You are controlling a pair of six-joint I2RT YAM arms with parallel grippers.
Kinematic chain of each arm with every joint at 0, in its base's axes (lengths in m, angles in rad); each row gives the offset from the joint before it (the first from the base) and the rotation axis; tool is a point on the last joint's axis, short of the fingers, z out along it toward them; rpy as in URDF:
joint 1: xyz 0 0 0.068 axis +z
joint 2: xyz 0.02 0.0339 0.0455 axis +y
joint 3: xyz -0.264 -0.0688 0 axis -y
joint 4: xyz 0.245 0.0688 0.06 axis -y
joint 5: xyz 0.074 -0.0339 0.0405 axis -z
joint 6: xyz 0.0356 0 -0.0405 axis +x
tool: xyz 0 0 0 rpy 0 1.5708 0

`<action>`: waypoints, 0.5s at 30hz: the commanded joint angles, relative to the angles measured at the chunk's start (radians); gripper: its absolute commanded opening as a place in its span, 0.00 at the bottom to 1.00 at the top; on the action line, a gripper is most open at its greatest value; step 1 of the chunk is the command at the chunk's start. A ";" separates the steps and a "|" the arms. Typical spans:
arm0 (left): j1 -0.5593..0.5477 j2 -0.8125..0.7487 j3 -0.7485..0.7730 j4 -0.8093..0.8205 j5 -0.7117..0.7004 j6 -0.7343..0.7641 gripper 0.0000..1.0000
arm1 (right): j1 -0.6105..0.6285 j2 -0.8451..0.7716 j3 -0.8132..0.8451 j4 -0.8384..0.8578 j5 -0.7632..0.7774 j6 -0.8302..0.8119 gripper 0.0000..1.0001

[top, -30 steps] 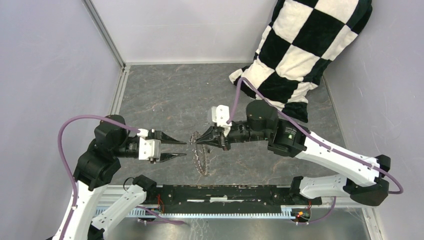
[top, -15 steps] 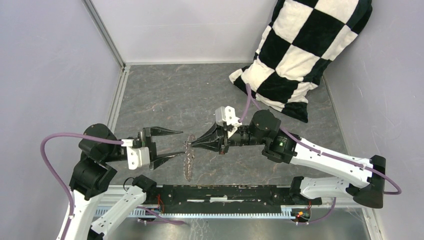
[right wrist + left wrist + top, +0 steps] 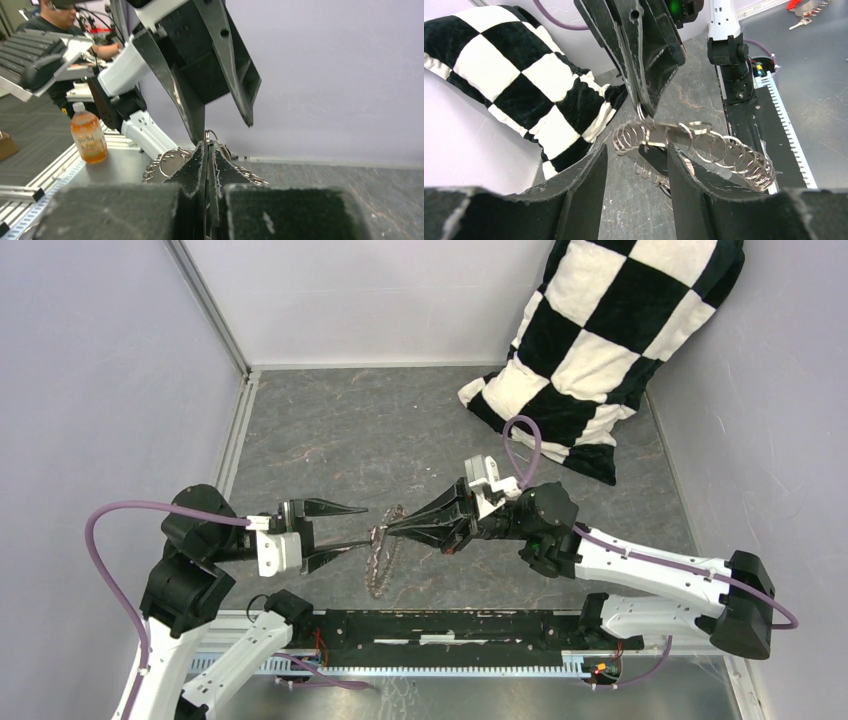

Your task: Put the keys on the keyring

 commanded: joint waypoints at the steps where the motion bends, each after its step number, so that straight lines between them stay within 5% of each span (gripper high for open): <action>1: -0.003 0.004 0.000 0.000 0.033 0.022 0.53 | -0.002 0.004 0.002 0.222 0.016 0.069 0.01; 8: -0.002 0.008 0.007 0.000 0.050 0.023 0.35 | 0.004 0.023 0.017 0.214 0.027 0.067 0.00; 15: -0.002 -0.007 0.016 0.000 0.045 0.003 0.37 | 0.008 0.024 0.024 0.184 0.030 0.056 0.00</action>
